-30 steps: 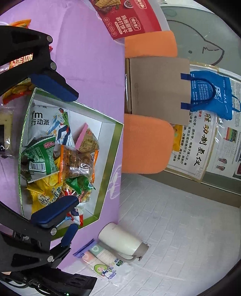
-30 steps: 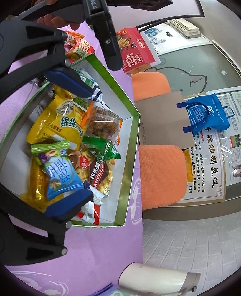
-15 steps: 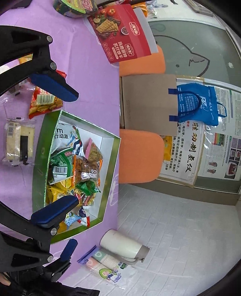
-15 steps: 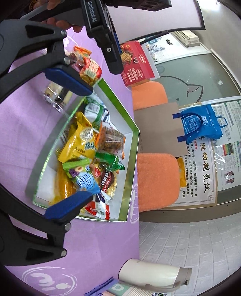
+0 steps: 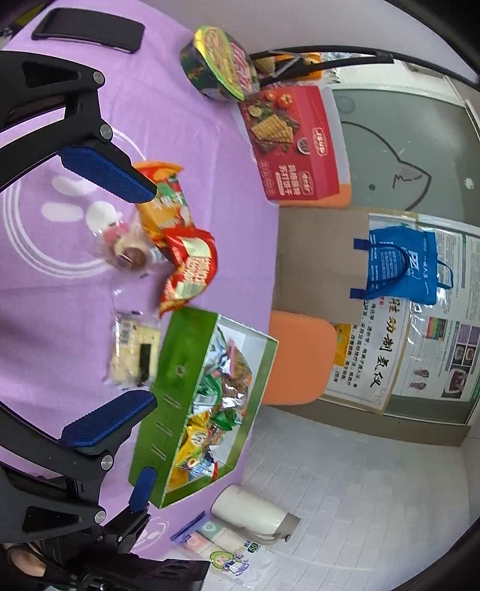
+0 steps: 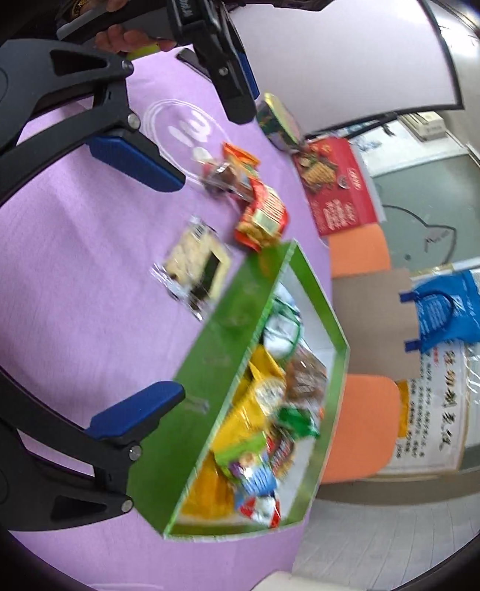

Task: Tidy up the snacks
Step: 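Withdraw both tools from the box toward the remaining snacks, then grasp the cracker pack with the right tool while the left tool grasps the clear cake bag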

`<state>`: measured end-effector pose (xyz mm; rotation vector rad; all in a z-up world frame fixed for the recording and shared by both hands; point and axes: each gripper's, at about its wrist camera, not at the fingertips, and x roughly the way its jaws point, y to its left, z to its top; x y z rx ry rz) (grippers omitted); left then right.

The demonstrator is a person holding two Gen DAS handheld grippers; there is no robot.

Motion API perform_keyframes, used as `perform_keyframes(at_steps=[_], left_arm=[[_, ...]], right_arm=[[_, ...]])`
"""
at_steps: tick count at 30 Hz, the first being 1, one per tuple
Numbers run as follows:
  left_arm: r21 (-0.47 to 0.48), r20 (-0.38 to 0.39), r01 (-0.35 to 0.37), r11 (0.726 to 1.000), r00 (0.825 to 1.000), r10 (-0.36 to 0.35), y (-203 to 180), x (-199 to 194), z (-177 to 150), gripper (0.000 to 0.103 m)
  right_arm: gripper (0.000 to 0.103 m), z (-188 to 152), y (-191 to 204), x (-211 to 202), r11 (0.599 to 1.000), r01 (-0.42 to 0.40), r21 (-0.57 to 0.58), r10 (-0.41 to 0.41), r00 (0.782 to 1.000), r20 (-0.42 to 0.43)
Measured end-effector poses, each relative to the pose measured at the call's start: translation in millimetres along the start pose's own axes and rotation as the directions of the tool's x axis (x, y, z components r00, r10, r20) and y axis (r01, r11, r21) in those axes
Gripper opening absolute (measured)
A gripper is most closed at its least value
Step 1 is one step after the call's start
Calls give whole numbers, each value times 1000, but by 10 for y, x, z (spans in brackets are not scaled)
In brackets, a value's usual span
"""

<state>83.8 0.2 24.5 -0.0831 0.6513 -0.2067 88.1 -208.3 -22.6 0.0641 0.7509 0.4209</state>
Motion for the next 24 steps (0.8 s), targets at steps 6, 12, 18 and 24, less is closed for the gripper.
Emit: perform_keyframes(at_steps=[6,12,18,24], left_arm=[[2,-56,-3,1000,998,3,302,-9,-272,103],[-29,-55,32,999,998,-34,484,-17,-337,102],[-61,-52,77,995,995,-80,590,61,-302,102],[-119,-79,131,984,987,-141,680,255,-240,101]], right_arm=[[87,56,130,375,999,-12,-47,8,997,-82],[85,98,130,646,999,-13,-51,5,988,-155],[84,34,282,612,969,-248,-8,242,951,-190],[83,183,305,533,986,-155,-59,146,981,-129]])
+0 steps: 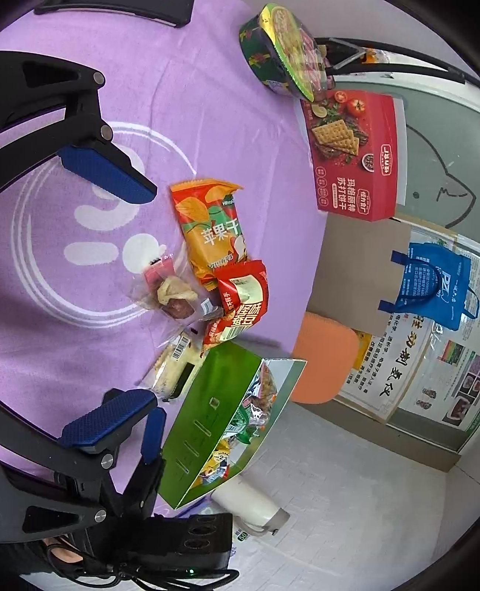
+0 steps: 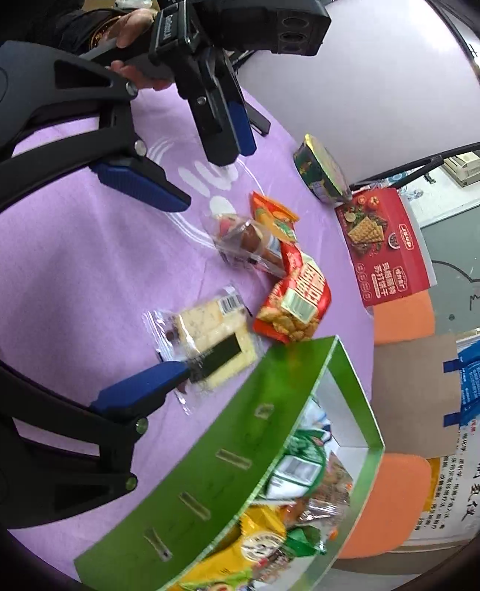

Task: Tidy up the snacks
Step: 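Grasp the cracker pack with the right tool while the left tool grasps the clear cake bag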

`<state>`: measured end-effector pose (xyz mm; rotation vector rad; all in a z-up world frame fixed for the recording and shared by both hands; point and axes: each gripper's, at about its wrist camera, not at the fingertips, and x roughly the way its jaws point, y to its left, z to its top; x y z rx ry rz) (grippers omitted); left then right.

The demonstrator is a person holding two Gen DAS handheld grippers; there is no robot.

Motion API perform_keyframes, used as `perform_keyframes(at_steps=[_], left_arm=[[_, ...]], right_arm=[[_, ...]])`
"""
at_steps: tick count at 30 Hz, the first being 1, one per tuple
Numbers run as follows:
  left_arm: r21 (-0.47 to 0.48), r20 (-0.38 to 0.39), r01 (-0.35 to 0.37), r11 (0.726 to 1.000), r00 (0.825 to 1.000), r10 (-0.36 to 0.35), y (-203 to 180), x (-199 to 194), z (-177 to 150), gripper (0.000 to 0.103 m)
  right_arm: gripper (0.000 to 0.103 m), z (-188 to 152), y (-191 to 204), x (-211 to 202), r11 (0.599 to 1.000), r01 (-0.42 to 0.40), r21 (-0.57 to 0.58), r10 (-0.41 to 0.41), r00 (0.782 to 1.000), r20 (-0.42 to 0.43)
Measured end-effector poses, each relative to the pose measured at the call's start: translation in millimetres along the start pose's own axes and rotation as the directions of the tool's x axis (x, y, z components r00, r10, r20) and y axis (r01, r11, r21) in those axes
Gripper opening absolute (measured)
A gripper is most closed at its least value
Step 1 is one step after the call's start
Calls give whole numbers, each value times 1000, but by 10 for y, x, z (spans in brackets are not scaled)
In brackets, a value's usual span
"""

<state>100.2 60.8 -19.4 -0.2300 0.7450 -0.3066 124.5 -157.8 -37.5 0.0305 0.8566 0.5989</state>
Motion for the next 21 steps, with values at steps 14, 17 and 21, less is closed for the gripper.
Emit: perform_keyframes(at_steps=[14,17,21], left_arm=[[53,-59,11,999,998,-8,-7,354,238,89],[72,-64,-2,997,998,6,-39,426,249,89],[93,-94,-63,994,993,72,-92,579,256,81]], right_arm=[[71,61,110,364,986,130,-101,-141,985,-104],[66,-33,132,262,990,109,-91,-119,986,-114],[66,-105,153,179,994,84,-69,-91,990,-107]])
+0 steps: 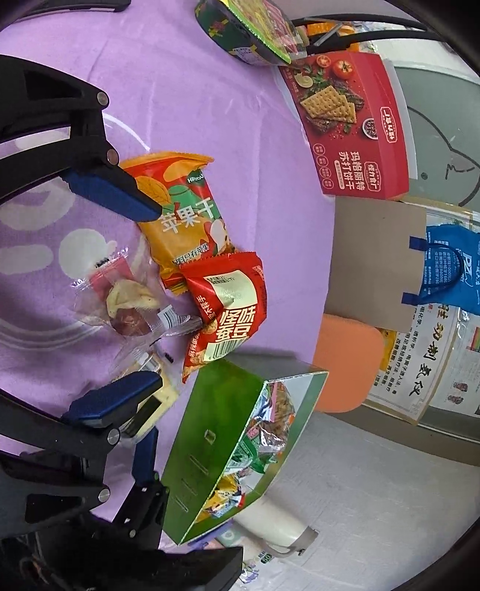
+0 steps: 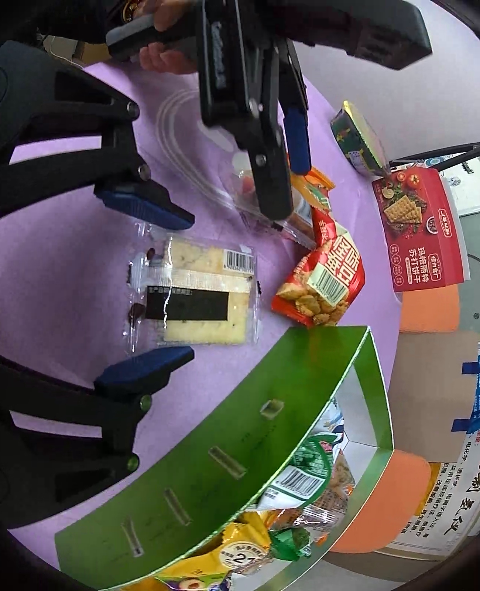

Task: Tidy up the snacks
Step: 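Grasp the cracker pack with the right tool while the left tool grasps the clear cake bag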

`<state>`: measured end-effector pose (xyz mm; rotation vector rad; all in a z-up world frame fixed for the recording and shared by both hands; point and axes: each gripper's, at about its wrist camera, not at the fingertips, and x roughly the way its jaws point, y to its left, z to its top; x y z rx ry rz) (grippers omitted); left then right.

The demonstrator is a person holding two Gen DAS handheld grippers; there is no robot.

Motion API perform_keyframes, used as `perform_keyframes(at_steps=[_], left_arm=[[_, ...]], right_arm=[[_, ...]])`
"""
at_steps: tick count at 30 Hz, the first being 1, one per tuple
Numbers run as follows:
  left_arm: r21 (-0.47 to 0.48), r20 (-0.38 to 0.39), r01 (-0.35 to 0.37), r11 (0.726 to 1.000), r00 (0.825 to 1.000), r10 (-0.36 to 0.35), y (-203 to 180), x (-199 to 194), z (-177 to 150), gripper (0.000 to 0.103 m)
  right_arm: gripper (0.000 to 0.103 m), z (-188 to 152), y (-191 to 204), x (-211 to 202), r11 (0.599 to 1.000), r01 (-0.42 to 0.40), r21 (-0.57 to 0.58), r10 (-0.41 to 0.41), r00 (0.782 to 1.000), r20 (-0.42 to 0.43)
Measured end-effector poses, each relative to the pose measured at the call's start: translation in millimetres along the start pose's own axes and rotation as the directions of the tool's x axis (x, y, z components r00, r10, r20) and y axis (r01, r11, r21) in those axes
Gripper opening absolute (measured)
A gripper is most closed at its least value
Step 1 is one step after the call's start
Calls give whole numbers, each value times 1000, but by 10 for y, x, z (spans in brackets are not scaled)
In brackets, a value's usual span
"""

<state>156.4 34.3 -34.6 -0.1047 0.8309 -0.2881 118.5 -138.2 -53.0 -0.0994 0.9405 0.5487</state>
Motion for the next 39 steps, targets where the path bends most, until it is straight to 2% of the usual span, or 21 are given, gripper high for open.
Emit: perform_keyframes(at_steps=[2,7,12,18,25,27,29,32,37,39], left_arm=[[2,-15,-23,1000,1000,23,-22,53,1,78],[7,-22,-25,1000,999,25,-63,63,-6,73],[2,-31,-27,1000,999,27,-62,80,2,71],[-8,-41,-23,1000,999,23,-68,100,-21,70],[-16,-43,-24,1000,999,23,-62,102,-36,67],[-10,-42,-26,1000,999,25,-73,100,-43,61],[-5,-46,2,1000,999,-2,-84,85,-50,45],[-3,-48,18,1000,999,-18,-96,26,-94,41],[-40,-58,63,997,996,-65,-100,-210,-333,41],[-58,-49,75,996,996,-78,-107,-308,-432,49]], right_arm=[[66,23,7,17,1000,4,5,-5,1000,13],[67,77,34,80,999,37,-2,-37,999,12],[60,23,44,33,998,58,0,-58,998,13],[59,-230,-1,-171,998,43,37,-45,999,31],[59,-529,-49,-410,993,73,93,-78,996,50],[59,-561,-57,-439,992,77,102,-82,995,51],[60,-578,-68,-455,990,74,120,-82,995,56],[62,-596,-65,-458,989,75,129,-84,994,63],[65,-621,-82,-467,988,59,146,-71,994,84],[67,-624,-90,-465,988,51,147,-64,994,89]])
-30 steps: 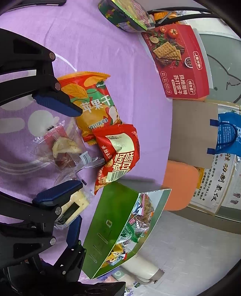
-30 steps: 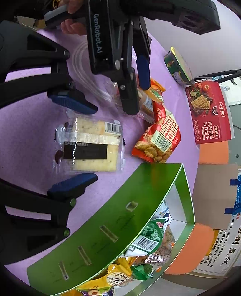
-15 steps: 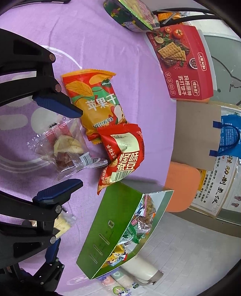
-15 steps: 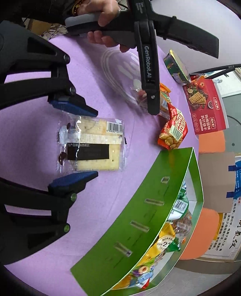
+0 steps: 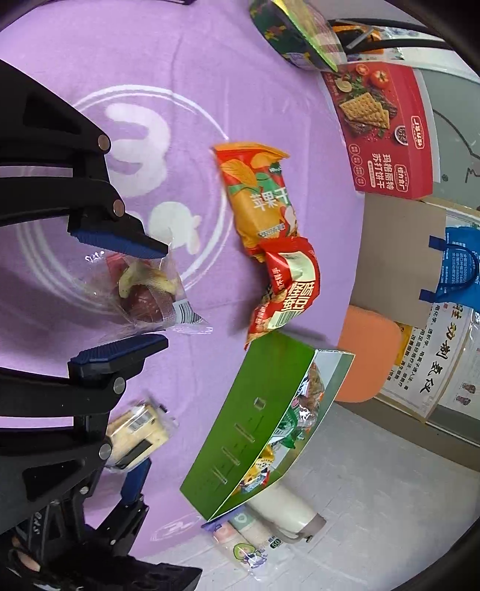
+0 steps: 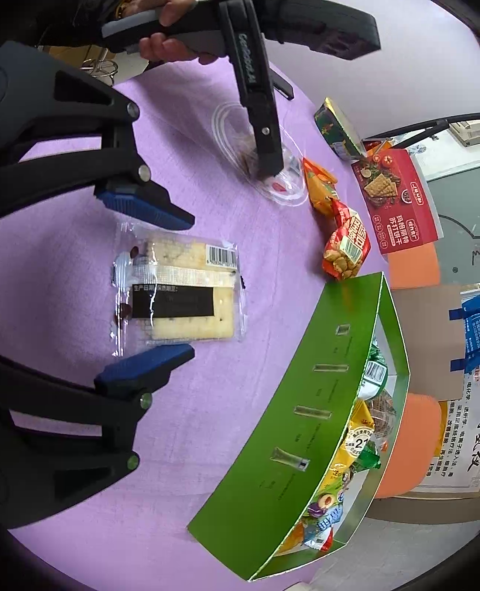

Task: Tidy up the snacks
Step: 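Grasp the cracker pack with the right tool while the left tool grasps the clear cake bag, then carry the cracker pack and cake bag into the green box and open both tools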

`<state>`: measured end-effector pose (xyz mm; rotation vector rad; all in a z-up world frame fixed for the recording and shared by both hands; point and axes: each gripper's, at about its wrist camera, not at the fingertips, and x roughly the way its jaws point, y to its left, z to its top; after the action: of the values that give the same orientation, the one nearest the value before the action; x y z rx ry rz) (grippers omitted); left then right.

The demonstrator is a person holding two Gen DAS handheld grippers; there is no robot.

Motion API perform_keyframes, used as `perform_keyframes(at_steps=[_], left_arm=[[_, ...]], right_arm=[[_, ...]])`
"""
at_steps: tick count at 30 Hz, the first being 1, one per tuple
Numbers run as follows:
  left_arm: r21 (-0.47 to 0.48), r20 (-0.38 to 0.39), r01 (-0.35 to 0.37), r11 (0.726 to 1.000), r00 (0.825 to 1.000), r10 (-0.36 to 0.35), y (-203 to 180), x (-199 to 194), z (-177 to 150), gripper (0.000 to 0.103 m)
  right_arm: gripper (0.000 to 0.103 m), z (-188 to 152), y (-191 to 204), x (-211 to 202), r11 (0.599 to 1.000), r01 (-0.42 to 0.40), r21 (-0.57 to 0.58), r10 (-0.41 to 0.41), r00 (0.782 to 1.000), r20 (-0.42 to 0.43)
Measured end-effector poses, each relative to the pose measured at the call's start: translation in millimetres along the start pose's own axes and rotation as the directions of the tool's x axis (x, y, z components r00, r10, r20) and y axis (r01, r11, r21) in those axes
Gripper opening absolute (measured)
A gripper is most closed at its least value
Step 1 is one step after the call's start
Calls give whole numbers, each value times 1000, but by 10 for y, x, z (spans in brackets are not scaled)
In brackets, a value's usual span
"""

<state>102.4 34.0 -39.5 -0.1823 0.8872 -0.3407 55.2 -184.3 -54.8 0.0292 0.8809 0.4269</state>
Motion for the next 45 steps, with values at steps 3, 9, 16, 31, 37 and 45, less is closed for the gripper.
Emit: perform_keyframes(at_steps=[3,9,16,31,37,45], left_arm=[[-28,5,16,999,1000,-16,7,-59,-67,65],[-30,-18,-8,1000,1000,8,4,36,-57,73],[-23,-12,-25,999,1000,24,-3,78,-53,71],[116,63,109,987,991,-117,-554,-220,262,39],[163,120,165,973,975,-186,-853,-299,697,39],[135,106,177,975,976,-192,-1036,86,1332,39]], right_arm=[[69,-14,26,3,1000,12,-10,-12,1000,-1],[71,-39,60,7,999,32,-23,-31,1000,3],[58,-36,93,34,995,84,-44,-83,996,11],[56,270,-155,-658,999,13,31,-20,975,223],[56,622,-526,-904,992,72,100,-101,941,323],[56,891,-1128,-813,962,154,226,-223,921,321]])
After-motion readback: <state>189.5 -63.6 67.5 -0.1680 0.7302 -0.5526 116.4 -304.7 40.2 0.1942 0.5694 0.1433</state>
